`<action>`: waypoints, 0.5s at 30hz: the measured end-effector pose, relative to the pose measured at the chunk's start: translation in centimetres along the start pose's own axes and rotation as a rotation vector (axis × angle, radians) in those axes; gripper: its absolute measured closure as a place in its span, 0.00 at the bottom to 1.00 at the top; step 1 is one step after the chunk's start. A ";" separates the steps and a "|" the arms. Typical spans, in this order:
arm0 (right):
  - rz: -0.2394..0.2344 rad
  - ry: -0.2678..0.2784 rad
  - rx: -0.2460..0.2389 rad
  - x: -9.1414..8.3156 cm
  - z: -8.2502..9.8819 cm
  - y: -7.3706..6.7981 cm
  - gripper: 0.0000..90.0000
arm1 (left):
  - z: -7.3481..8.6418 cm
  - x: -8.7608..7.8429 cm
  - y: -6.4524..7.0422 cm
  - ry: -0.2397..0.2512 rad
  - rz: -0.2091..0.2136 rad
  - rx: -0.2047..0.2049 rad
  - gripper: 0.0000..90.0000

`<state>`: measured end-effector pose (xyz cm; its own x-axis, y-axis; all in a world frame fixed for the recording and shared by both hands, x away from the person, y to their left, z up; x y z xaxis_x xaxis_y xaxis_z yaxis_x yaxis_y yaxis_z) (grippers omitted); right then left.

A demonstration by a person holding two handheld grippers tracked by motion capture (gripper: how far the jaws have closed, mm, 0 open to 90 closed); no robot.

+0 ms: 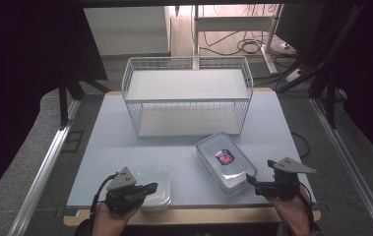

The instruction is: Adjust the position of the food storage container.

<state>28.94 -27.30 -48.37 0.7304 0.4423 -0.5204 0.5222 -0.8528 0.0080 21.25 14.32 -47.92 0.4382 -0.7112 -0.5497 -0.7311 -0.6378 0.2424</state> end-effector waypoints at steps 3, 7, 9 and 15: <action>-0.004 0.003 -0.006 0.0 0.0 -0.1 0.07 | 0.6 1.0 0.8 -0.025 0.009 0.025 1.00; -0.008 -0.002 -0.014 0.1 0.0 -0.3 0.07 | 1.3 1.6 1.3 -0.034 0.006 0.007 1.00; -0.008 -0.005 -0.015 0.2 0.1 -0.4 0.07 | 1.6 1.9 1.9 -0.025 0.022 0.003 1.00; -0.009 -0.007 -0.030 0.3 0.1 -0.5 0.06 | 1.8 2.9 2.3 -0.036 0.030 -0.002 1.00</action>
<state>28.82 -26.75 -48.60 0.7230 0.4476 -0.5263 0.5412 -0.8404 0.0287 19.86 11.29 -50.42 0.3972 -0.7189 -0.5704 -0.7424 -0.6171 0.2608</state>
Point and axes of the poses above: each handheld gripper's, and its own axes: x roughly forward along the jaws, z roughly out of its underside, y roughly to its right, the point moved 2 cm from there along x, roughly forward along the jaws, and after that the axes turned 4 degrees about z, right-handed, at the moved point
